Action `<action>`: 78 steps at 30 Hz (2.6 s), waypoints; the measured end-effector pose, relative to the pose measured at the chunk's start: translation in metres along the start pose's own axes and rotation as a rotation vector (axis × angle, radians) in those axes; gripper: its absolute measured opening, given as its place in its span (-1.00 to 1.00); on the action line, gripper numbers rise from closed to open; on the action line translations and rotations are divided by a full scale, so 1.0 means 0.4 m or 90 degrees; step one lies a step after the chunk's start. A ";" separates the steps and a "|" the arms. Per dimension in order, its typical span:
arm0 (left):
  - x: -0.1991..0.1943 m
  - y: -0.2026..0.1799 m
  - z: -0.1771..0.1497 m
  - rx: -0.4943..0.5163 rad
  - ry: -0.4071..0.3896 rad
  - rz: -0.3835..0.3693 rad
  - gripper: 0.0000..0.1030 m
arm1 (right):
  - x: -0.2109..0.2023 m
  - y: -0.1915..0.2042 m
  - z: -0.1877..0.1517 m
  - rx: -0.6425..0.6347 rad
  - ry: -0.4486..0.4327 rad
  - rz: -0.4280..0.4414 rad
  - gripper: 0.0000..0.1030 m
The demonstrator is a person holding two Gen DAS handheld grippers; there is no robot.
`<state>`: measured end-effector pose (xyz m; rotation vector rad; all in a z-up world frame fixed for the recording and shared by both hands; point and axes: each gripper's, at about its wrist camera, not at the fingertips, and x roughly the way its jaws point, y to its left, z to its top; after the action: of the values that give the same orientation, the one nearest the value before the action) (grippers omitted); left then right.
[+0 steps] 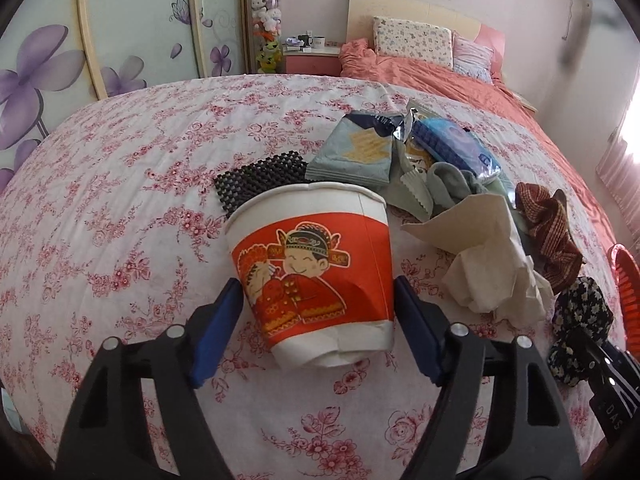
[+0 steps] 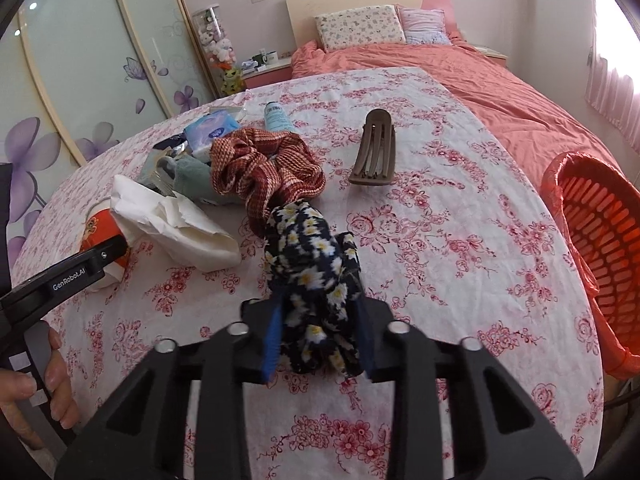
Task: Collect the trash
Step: 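Carry the cup and scrunchie to the orange basket and release both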
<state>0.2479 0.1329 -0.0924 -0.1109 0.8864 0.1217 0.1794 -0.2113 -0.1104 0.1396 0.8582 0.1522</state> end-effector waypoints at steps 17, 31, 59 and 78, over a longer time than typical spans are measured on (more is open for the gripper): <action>-0.157 -0.020 0.010 0.031 -0.071 -0.021 0.43 | -0.140 -0.044 0.039 0.008 -0.114 -0.030 -0.71; -0.319 -0.264 -0.016 0.126 -0.121 -0.140 0.43 | -0.284 -0.187 0.047 0.064 -0.208 -0.105 -0.71; -0.178 -0.995 -0.074 0.363 -0.047 -0.382 0.45 | -0.249 -0.621 0.040 0.265 -0.216 -0.151 -0.60; -0.075 -0.861 -0.058 0.321 -0.025 -0.278 0.71 | -0.216 -0.626 0.046 0.251 -0.175 -0.170 0.00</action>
<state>0.2637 -0.2125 -0.0679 0.1698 0.8128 -0.5050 0.1572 -0.4741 -0.0805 0.4034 0.6165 -0.2838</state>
